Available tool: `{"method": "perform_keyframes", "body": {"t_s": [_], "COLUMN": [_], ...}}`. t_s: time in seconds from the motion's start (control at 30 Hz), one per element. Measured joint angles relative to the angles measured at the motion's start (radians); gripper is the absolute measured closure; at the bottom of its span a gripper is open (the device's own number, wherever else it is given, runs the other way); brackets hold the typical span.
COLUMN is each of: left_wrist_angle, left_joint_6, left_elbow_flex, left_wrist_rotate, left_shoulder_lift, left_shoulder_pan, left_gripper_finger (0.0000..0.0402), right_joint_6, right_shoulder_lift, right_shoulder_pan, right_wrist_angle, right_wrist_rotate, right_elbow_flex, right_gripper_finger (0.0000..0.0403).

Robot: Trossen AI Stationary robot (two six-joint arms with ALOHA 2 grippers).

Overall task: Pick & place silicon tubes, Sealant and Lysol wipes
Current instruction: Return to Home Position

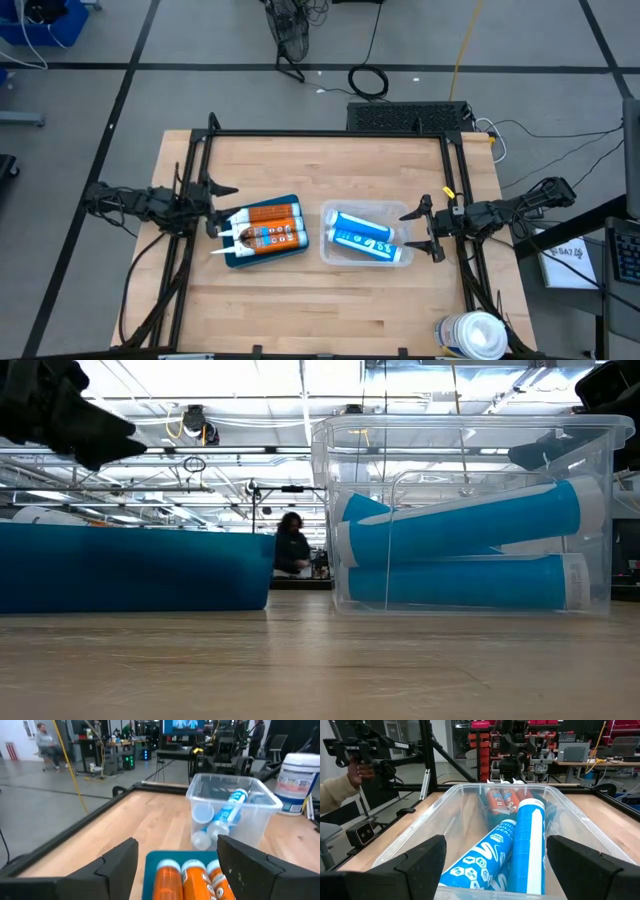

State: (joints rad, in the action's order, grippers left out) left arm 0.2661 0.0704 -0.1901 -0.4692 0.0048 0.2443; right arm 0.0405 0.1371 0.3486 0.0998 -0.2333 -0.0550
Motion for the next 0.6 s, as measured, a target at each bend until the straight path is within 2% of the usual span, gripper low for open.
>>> {"method": "perform_keyframes", "body": {"t_s": [0.4,0.6], "left_wrist_angle": [0.000,-0.002], "left_joint_6": [0.082,0.089], "left_elbow_flex": [0.071,0.071], "left_wrist_rotate": [-0.067,-0.071], "left_shoulder_lift": [0.000,0.000], "left_shoulder_pan": [0.000,0.000], "left_gripper_finger": [0.0148,0.0139], "right_joint_6": [0.000,0.000], "right_shoulder_lift": [0.000,0.000], "right_shoulder_pan": [0.000,0.000], "right_wrist_angle": [0.000,0.000], "right_wrist_rotate": [0.000,0.000], "right_elbow_flex": [0.000,0.000], "right_gripper_finger": [0.0078,0.0078]}}
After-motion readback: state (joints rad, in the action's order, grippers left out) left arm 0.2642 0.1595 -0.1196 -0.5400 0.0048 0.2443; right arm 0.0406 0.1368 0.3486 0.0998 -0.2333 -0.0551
